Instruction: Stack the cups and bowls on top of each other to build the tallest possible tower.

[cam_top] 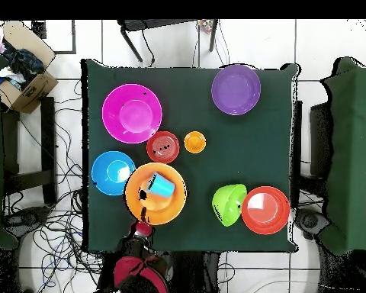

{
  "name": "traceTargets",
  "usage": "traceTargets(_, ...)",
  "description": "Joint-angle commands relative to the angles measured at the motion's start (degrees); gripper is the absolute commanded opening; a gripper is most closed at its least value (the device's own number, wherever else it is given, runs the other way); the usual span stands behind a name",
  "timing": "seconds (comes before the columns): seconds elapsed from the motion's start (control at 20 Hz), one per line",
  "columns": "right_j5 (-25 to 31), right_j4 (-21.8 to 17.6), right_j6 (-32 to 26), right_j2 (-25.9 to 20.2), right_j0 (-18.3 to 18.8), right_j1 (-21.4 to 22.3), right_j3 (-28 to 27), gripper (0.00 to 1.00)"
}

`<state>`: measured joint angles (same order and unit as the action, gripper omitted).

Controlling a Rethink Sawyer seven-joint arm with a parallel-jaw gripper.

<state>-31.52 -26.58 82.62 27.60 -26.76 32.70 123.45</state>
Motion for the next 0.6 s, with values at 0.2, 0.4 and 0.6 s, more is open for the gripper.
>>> traceTargets(0.2,23.0,-15.0,12.6,-30.5,19.4,29.9,8.4,1.00)
traceTargets(0.4,25.6,-13.3,11.8,-37.4,24.9,34.2,10.9,1.00)
traceTargets(0.6,25.6,-12.9,11.7,-42.4,28.7,34.7,13.1,1.00)
